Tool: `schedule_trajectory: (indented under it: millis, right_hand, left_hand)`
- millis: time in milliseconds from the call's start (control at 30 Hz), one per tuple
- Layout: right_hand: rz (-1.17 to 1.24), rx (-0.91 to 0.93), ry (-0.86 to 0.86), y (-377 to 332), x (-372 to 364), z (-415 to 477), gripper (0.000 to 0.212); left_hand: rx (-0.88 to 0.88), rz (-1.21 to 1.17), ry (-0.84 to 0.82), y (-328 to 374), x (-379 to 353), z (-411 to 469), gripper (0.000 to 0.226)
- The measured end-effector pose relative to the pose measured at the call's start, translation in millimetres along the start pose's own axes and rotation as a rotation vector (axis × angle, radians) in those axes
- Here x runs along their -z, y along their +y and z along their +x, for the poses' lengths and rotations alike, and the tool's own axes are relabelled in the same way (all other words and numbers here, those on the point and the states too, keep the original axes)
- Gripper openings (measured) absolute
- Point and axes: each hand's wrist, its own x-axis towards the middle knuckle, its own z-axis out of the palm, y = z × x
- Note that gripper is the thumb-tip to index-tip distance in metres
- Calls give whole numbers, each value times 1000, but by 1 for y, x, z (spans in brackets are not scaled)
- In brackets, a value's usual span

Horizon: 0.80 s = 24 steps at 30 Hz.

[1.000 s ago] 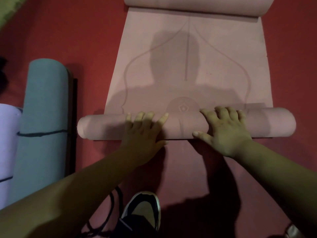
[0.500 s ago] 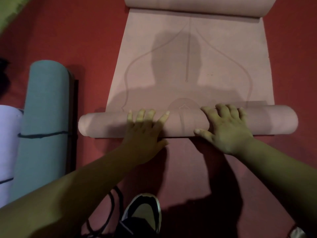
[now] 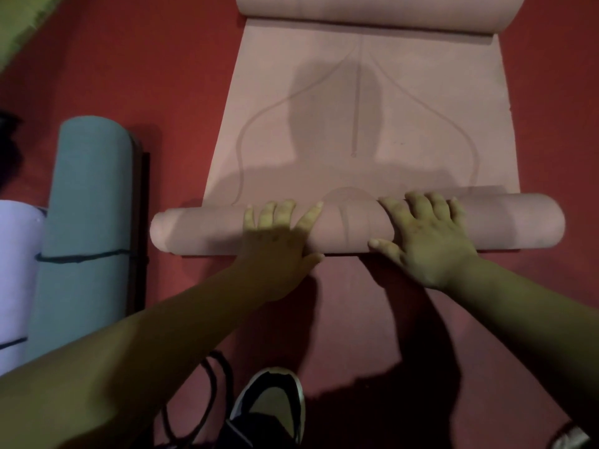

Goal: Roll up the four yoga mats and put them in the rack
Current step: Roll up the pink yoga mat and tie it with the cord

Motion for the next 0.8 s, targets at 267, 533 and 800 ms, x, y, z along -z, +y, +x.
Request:
schedule_trajectory:
  millis: [267, 533, 800]
  right_hand:
    - [-32, 41, 47, 1, -5, -4, 83]
    - [-52, 53, -52, 8, 6, 13, 91]
    - [-47, 58, -54, 9, 10, 15, 96]
  left_hand:
    - [-5, 31, -123, -8, -1, 12, 87]
    - [48, 12, -123, -2, 12, 18, 90]
    - [6, 2, -67, -7, 2, 23, 91]
